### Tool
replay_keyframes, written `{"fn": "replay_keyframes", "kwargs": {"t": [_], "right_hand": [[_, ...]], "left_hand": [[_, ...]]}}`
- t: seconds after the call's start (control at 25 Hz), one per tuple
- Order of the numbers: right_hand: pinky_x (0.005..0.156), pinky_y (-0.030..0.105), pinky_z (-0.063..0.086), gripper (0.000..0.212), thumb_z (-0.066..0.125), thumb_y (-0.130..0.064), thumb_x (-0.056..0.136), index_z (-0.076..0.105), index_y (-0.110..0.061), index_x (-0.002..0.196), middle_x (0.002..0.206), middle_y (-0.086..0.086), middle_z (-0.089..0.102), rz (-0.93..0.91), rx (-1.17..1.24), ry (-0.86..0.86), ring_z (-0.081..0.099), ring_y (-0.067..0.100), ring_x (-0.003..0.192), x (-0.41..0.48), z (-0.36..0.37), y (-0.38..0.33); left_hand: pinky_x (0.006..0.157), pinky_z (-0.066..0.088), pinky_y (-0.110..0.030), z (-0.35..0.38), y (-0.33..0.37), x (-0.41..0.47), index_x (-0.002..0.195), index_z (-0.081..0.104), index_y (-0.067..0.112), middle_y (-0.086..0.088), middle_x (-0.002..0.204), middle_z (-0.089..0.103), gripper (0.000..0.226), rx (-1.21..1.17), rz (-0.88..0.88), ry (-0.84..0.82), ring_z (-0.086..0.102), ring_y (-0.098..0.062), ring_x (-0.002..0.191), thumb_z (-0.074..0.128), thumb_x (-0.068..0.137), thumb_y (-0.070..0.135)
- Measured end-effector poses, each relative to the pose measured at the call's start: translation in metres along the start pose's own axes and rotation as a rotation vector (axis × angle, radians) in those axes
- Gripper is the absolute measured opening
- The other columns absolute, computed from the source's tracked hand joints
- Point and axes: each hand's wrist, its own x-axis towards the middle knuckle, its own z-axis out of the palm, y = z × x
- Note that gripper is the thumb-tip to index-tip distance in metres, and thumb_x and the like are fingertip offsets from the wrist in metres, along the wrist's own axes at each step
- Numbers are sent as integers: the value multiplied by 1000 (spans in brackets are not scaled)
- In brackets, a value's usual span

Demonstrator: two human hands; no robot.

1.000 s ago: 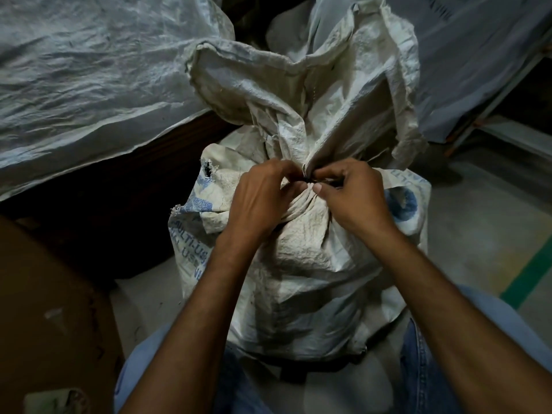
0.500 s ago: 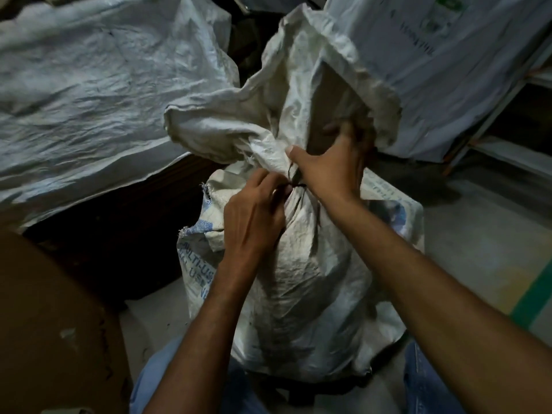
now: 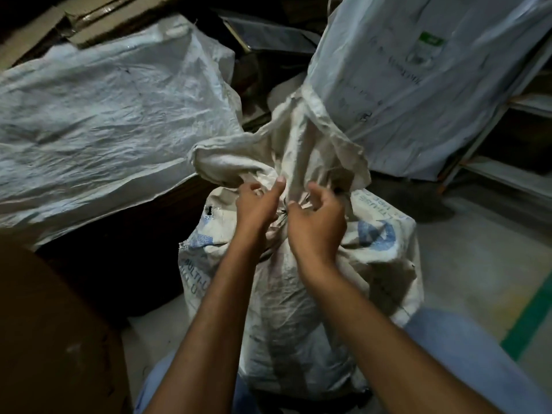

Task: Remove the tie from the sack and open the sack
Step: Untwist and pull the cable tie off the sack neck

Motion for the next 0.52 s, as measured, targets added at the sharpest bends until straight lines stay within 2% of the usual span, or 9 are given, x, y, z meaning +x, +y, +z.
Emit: {"fn": "replay_keyframes", "kwargs": {"t": [0.08,0.12,0.16,0.24,0.36,0.44,0.52], "right_hand": [[91,34,59,22,73,-16,89,73,-23,109,105,-4,77,45,-3,-67,72,10,96,0,2,9],[87,37,61,13,76,-18,86,73,-25,97,94,-4,78,90,6,-82,74,11,88,7,3,12],[82,42,63,10,78,-22,83,70,-28,85,82,-3,78,123,16,-76,76,13,80,15,3,11],[73,46,64,17,83,-27,80,67,-26,80,67,-1,75,181,48,-82,76,15,67,28,5,11],[65,44,64,21,85,-34,79,70,-19,76,59,0,73,201,18,-93,74,14,58,36,6,5],[56,35,60,17,80,-27,84,69,-17,75,59,1,73,235,19,-77,71,10,52,40,1,-1],[44,24,48,15,73,-15,88,68,-11,75,61,4,71,322,96,-116,64,7,44,48,-7,-11]], "left_hand": [[47,50,-21,-1,2,2,99,58,11,-4,68,70,36,-131,-196,-40,63,-8,49,69,94,44],[40,43,-16,-4,4,4,92,58,12,2,52,63,32,-134,-274,-57,53,-6,36,67,96,43],[37,38,-13,-5,6,9,87,58,14,5,46,57,30,-110,-311,-61,45,-4,29,66,97,41],[34,31,-9,-2,10,14,78,57,16,4,48,55,27,-127,-284,-42,40,-1,28,69,96,32],[36,35,-11,7,16,9,80,65,10,-6,64,61,17,-137,-196,22,47,-4,33,79,88,15],[35,35,-12,10,19,1,92,70,4,-7,67,64,16,-139,-136,22,48,-3,32,82,86,13],[35,34,-13,8,20,-2,107,71,-1,-8,74,67,32,-155,-88,28,49,-3,35,84,83,15]]}}
